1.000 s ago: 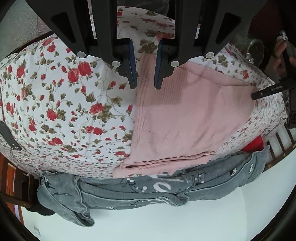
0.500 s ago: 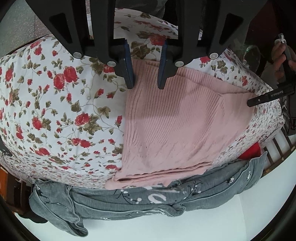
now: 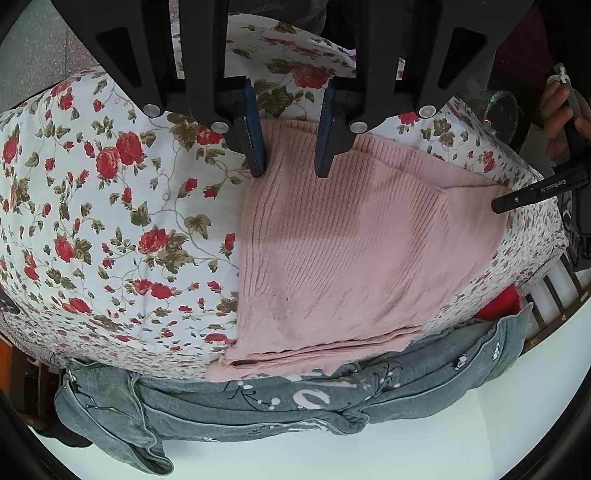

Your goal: Fold small clothes

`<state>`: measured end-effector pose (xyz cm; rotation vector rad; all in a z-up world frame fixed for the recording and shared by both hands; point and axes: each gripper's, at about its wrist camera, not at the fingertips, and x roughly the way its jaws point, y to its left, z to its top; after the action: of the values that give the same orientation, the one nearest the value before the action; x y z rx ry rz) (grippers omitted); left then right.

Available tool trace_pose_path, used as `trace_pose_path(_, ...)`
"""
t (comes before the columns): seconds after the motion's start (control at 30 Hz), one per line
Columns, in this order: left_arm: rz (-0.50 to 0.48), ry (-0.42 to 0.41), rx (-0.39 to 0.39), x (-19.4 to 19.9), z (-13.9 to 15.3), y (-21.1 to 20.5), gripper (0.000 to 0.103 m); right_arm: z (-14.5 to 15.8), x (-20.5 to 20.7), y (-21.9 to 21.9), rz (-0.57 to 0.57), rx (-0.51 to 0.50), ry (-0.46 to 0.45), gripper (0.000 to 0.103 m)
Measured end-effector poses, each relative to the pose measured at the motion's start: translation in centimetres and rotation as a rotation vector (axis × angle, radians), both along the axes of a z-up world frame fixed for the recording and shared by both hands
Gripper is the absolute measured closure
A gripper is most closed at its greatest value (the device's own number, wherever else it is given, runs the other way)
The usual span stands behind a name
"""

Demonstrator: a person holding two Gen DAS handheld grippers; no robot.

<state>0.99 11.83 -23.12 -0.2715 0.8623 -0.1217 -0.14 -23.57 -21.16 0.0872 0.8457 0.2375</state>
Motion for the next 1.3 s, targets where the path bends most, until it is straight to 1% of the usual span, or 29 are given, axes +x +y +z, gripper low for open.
trace_pose_path(0.03,0.005,-0.002,-0.005,0.0,0.0,0.1,0.066,0.0,0.0,0.1,-0.001,-0.003,-0.004,0.086)
trace_pose_path(0.1,0.021,-0.007,0.004,-0.1,-0.1,0.4,0.082,0.1,-0.2,0.1,0.0,-0.004,-0.016,0.094)
trace_pose_path(0.17,0.027,-0.017,0.001,-0.3,0.0,0.6,0.087,0.3,-0.4,0.2,0.005,-0.003,-0.026,0.095)
trace_pose_path(0.27,0.031,-0.011,-0.045,-0.3,-0.2,1.2,0.087,0.3,-0.5,0.2,0.011,-0.008,-0.027,0.094)
trace_pose_path(0.3,0.035,-0.006,-0.049,-0.2,-0.3,1.1,0.087,0.3,-0.4,0.3,0.014,-0.007,-0.021,0.091)
trace_pose_path(0.4,0.033,0.002,-0.062,-0.1,-0.6,1.2,0.087,0.0,-0.1,0.5,0.027,0.002,-0.001,0.089)
trace_pose_path(0.43,0.032,0.002,-0.062,-0.1,-0.6,1.1,0.087,0.0,0.0,0.7,0.032,0.001,0.001,0.088)
trace_pose_path(0.5,0.025,0.0,-0.06,-0.1,-0.5,1.0,0.083,0.0,0.1,0.8,0.038,-0.006,0.001,0.086)
trace_pose_path(0.63,0.028,-0.005,-0.04,-0.1,-0.5,0.6,0.082,-0.1,0.3,0.8,0.036,0.003,0.007,0.085)
trace_pose_path(0.7,0.036,-0.011,-0.035,-0.1,-0.4,0.4,0.083,0.1,0.2,0.7,0.03,0.007,-0.003,0.092)
trace_pose_path(0.73,0.039,-0.023,-0.034,-0.2,-0.3,0.3,0.084,0.1,0.1,0.6,0.031,0.007,-0.007,0.093)
trace_pose_path(0.8,0.042,-0.048,-0.029,-0.5,0.0,0.4,0.093,0.4,-0.1,0.6,0.035,0.002,-0.02,0.096)
trace_pose_path(0.87,0.04,-0.065,-0.043,-0.8,0.5,0.7,0.095,0.8,-0.5,0.3,0.039,0.005,-0.038,0.097)
trace_pose_path(0.97,0.043,-0.094,-0.084,-1.3,1.4,1.5,0.095,1.6,-1.0,-0.3,0.042,0.033,-0.062,0.097)
trace_pose_path(1.1,0.051,-0.128,-0.131,-1.6,3.0,2.3,0.096,3.2,-1.7,-1.4,0.038,0.103,-0.102,0.098)
trace_pose_path(1.2,0.052,-0.148,-0.139,-1.7,4.0,2.5,0.096,4.6,-2.1,-2.3,0.032,0.137,-0.132,0.098)
trace_pose_path(1.3,0.049,-0.157,-0.125,-1.9,4.5,2.2,0.096,5.1,-2.2,-2.8,0.022,0.141,-0.138,0.098)
